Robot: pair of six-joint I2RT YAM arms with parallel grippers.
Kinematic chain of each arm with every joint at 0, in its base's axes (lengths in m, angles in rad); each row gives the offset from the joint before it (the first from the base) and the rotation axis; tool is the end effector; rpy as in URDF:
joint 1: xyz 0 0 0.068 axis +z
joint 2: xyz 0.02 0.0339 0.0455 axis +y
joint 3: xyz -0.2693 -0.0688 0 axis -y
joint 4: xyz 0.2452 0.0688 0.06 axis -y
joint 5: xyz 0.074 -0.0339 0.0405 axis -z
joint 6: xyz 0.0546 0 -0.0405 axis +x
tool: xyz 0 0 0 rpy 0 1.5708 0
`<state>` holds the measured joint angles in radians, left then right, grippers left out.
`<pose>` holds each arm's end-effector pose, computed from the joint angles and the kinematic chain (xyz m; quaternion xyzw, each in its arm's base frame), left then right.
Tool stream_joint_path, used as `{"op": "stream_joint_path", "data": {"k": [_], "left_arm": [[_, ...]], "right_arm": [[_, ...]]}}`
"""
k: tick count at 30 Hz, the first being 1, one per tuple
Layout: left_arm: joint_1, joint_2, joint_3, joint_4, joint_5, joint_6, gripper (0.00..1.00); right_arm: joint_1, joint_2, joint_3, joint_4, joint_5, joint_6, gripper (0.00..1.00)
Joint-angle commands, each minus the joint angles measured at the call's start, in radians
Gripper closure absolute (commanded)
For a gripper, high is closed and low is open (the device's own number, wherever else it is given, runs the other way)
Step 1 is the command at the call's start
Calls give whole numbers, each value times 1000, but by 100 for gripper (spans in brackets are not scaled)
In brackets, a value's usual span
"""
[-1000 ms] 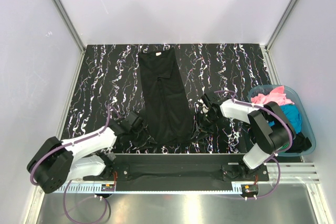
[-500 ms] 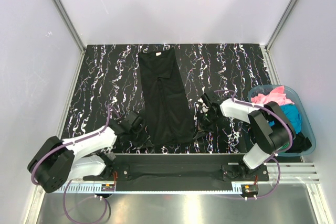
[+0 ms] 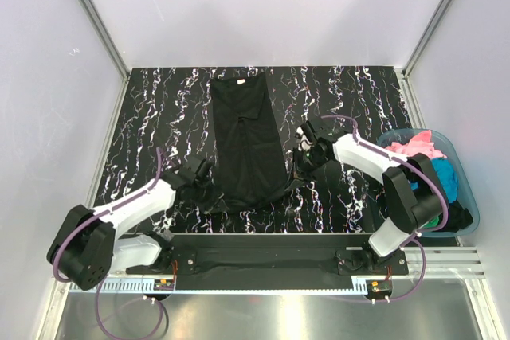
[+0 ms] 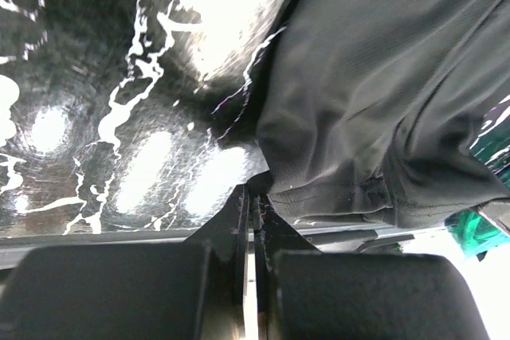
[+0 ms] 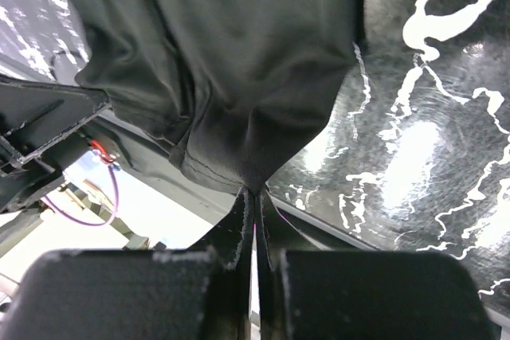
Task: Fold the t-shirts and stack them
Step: Fold the tshirt
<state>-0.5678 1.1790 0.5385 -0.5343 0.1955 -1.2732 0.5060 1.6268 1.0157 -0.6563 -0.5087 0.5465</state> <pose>0.1619 -0.1159 0.1463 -0.3191 0.9223 -0.2137 0.0424 0.2554 0.1719 0.1747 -0.0186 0.9573 0.2885 0.0015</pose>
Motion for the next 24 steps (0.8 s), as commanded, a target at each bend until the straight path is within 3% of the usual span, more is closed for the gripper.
{"op": "stream_joint_path", "data": {"k": [1,10,24], "left_arm": [[49,22,87,-30,44,70,100],[190,132,250,-108,55,185,100],[321,402,664,-203,32,330,100]], "right_arm": [[5,18,83,-52,6,-2,100],[-3,157,322,-141,42,-31,100],[-69,395,737,-259,82,-79,100]]}}
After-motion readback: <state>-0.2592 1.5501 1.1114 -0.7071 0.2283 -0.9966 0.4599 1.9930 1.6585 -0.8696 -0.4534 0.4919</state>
